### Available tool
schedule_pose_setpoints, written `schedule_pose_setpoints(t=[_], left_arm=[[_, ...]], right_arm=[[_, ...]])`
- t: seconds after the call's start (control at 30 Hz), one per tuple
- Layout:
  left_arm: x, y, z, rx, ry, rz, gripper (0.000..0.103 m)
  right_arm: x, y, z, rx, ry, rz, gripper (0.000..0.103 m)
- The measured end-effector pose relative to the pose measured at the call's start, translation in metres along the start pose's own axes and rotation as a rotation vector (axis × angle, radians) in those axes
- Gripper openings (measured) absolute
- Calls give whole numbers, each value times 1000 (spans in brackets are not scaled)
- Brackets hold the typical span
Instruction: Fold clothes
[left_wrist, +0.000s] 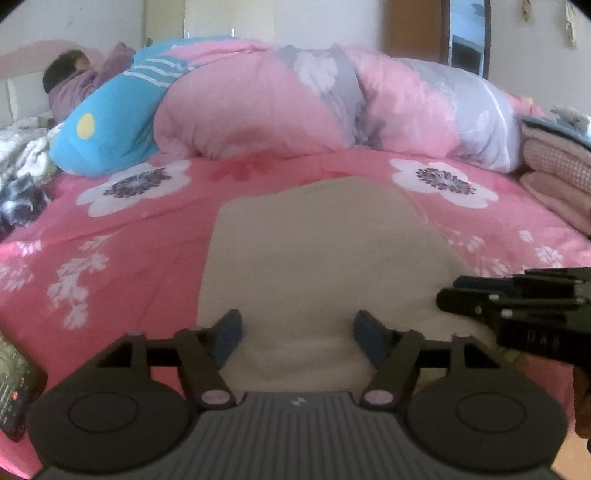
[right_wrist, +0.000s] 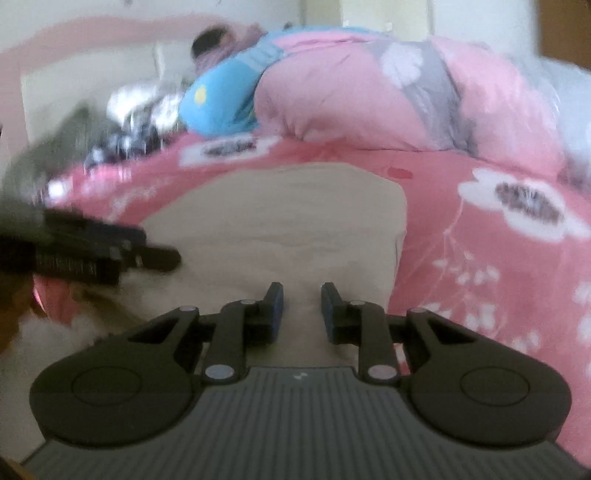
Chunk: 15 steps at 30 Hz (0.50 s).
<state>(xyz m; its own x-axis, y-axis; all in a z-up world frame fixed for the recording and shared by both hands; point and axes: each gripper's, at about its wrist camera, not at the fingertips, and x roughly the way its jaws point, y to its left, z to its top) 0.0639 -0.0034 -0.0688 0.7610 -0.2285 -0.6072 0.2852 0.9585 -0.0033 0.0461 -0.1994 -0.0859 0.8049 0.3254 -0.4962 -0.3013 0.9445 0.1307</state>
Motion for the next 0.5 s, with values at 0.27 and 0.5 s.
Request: schedule_pose_setpoints(t=[0.27,0.5], left_arm=[[-1,-2,1,-35,17,0,85],[-7,-2,7,-67,32,13,90]], right_arm=[[4,-8,-3,90,0,35,22],[3,-11,-4,115,0,42,22]])
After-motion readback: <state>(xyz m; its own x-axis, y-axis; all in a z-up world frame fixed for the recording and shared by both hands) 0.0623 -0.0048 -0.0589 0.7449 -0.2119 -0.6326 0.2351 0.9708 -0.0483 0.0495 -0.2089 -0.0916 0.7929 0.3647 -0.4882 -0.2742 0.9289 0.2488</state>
